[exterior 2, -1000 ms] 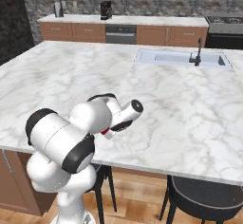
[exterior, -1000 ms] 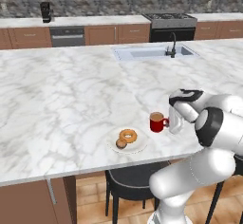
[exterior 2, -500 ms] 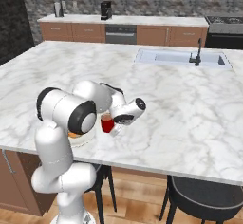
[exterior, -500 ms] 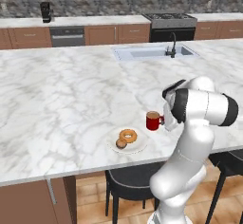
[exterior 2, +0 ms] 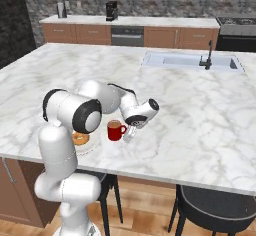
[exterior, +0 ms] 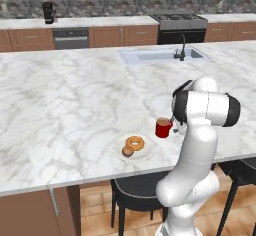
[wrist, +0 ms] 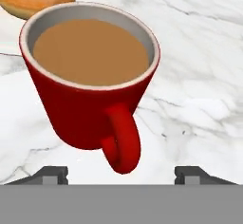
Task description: Pick up the brewed coffee from the coffee machine and place it next to the breakfast plate on the dining counter.
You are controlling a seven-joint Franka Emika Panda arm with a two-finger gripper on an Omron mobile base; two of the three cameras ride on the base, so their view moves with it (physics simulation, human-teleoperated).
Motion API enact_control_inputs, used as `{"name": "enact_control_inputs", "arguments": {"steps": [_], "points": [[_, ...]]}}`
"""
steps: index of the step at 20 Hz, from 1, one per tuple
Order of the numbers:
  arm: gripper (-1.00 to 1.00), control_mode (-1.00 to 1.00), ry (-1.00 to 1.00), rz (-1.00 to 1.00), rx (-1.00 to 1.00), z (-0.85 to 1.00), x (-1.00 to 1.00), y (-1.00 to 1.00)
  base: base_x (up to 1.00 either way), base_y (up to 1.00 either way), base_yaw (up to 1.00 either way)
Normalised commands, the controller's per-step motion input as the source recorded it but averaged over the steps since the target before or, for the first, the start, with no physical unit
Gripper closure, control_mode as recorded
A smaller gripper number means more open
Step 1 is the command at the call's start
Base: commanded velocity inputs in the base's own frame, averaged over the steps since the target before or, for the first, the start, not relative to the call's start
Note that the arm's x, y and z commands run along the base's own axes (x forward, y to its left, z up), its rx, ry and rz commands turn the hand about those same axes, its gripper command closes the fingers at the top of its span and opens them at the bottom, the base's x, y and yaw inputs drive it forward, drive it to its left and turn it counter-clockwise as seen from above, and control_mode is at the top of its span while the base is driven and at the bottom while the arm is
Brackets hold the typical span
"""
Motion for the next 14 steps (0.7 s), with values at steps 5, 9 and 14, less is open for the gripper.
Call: {"name": "enact_control_inputs", "arguments": {"steps": [5, 9, 14], "points": [[-1.0, -1.0, -0.17, 0.09, -0.14, 0.68, -0.37, 0.0, 0.0, 0.0, 0.0], [-1.0, -1.0, -0.17, 0.07, -0.17, 0.73, -0.69, 0.06, 0.0, 0.0, 0.0], [-1.0, -1.0, -0.26, 0.02, -0.21, 0.52, -1.0, 0.25, 0.0, 0.0, 0.0]]}}
